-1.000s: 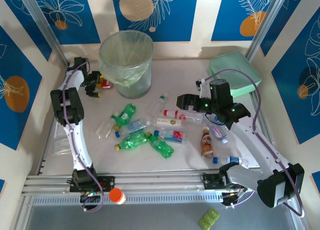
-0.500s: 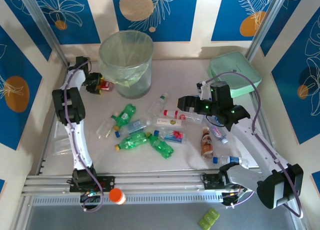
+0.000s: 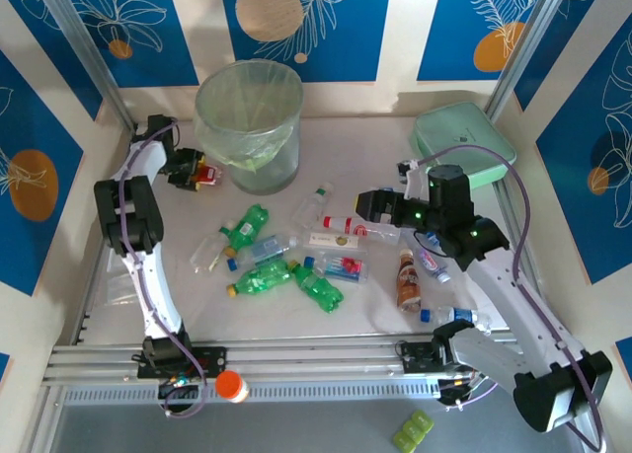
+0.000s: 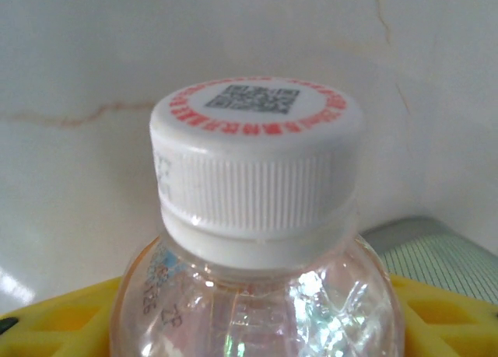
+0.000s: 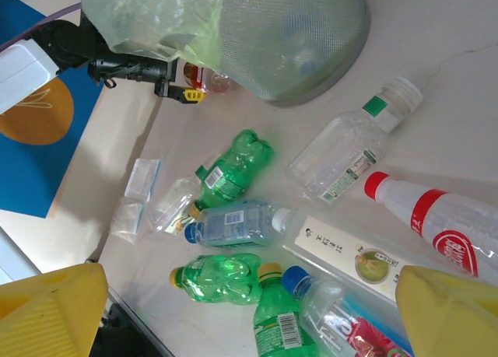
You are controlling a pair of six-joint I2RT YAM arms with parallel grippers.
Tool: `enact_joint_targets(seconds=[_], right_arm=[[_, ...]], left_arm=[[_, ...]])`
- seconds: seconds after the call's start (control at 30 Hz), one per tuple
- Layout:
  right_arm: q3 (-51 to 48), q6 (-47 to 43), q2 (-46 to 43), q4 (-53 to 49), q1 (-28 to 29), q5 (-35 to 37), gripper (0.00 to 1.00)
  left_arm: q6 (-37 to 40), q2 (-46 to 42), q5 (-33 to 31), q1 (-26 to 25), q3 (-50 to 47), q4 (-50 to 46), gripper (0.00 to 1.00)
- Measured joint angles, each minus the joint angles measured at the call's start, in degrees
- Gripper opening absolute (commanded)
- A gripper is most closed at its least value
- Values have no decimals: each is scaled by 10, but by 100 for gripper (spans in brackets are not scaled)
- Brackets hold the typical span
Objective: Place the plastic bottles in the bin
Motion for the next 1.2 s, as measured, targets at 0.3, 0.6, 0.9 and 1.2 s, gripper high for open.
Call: enact_joint_targets(seconds=[0.3,0.6,0.9,1.2], right_arm=[[-6,9,-55,-21,16,0,95],[-7,9,-74,-33,27,1,95],[-9,9,-84,-35,38,1,95],[-19,9,-99,-27,39,0,95]], left_arm=[[-10,-185,-1,-2,-146,6,60],[36,-394,-89,-22,-212,-60,56],[158,-529,-106,-74,-257,-23,49],[305,-579,-110,-159,-190,47,47]])
